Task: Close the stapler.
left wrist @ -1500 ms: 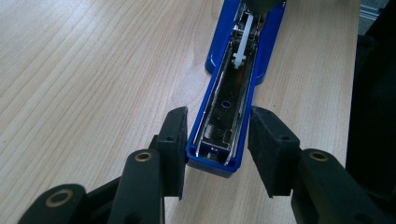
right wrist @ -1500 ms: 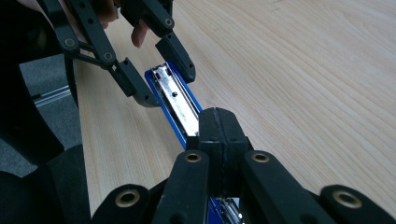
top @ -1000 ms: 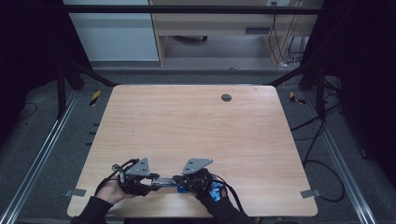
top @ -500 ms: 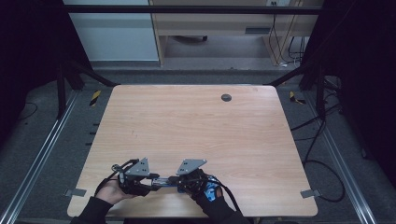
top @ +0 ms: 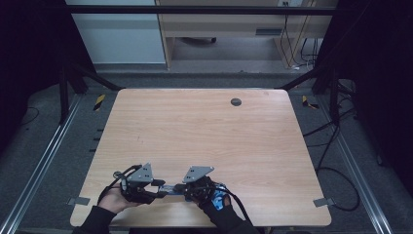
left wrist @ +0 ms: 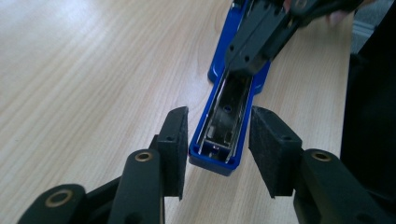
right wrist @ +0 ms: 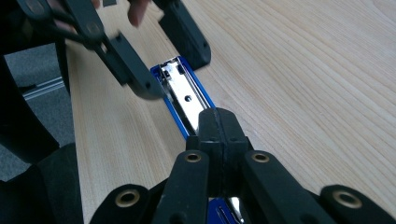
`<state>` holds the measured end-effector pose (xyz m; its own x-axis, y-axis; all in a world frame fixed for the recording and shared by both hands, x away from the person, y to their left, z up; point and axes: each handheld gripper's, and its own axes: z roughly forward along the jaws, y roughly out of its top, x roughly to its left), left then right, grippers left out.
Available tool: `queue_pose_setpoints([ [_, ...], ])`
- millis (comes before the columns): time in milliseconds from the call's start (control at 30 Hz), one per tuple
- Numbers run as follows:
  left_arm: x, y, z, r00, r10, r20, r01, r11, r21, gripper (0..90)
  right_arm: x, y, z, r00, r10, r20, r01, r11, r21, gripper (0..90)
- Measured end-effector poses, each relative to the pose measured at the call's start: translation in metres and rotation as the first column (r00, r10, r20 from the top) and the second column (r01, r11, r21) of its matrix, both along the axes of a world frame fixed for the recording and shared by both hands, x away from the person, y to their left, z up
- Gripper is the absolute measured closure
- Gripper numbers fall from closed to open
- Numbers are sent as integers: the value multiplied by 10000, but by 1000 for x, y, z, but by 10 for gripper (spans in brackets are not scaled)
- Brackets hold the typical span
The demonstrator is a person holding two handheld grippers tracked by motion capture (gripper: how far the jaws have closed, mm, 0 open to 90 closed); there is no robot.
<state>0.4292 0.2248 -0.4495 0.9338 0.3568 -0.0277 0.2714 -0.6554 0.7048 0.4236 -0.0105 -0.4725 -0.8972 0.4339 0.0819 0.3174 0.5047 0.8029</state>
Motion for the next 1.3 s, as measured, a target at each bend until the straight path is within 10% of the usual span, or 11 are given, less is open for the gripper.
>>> queue_pose_setpoints([
  [300,0,26,19,9872,1460,646,-1368,9822,-1284,557,1,0,-1,10000,16,-39,-16,10000,-19,900],
  [633,8,41,7,9162,3913,858,-3706,9093,-1894,545,1,-1,0,10000,41,-89,-42,10000,-24,900],
  [900,5,38,-1,8929,4386,1019,-4178,8914,-1755,554,0,-3,2,9999,19,-127,-18,10000,48,900],
  [1300,3,39,-10,8954,4338,1003,-4175,8963,-1494,558,0,-12,8,9999,-64,-147,67,9997,254,900],
])
